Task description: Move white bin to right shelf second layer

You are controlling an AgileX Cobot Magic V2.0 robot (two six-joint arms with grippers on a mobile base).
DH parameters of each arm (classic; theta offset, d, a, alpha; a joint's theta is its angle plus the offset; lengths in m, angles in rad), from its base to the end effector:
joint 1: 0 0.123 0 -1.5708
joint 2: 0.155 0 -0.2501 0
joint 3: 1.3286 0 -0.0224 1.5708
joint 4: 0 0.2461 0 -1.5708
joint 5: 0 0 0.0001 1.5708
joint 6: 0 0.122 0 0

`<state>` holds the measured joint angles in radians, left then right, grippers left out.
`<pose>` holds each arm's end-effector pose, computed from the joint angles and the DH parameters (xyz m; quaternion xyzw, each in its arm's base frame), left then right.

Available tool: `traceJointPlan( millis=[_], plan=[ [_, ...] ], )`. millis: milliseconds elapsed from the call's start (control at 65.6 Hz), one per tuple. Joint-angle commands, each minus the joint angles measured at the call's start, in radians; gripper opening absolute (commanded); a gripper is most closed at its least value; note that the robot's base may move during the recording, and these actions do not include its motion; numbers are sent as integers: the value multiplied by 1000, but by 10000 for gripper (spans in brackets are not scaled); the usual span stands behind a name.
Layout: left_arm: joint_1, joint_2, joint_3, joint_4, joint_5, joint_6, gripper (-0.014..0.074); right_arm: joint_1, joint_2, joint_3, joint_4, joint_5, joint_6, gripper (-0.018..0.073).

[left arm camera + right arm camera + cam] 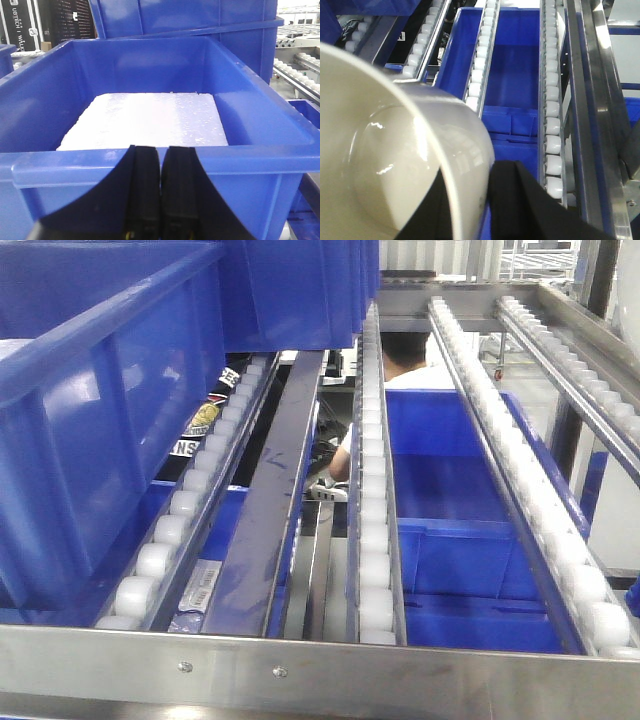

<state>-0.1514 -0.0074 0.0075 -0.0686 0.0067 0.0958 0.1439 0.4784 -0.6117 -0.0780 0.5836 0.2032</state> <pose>0.1161 -0.0178 0.2132 0.0606 0.6754 -0.0458 0.7335 0.1468 0.0160 0.3035 0.0098 0.8226 0.0624 0.5651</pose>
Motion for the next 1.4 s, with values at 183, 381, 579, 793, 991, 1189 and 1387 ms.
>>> traceJointPlan(
  millis=[183,381,579,793,991,1189,1387],
  plan=[
    [-2,-13,33,-5,-87,-7,85,-5,2,-31,0,-101,-1,55],
    [-2,-13,33,-5,-87,-7,85,-5,2,-31,0,-101,-1,55],
    [-2,-13,33,-5,-87,-7,85,-5,2,-31,0,-101,-1,55],
    [-2,-13,33,-5,-87,-7,85,-5,2,-31,0,-101,-1,55],
    [-2,-13,33,-5,-87,-7,85,-5,2,-31,0,-101,-1,55],
    [-2,-13,33,-5,-87,-7,85,-5,2,-31,0,-115,-1,55],
    [-2,-13,33,-5,-87,-7,85,-5,9,-31,36,-155,-1,55]
  ],
)
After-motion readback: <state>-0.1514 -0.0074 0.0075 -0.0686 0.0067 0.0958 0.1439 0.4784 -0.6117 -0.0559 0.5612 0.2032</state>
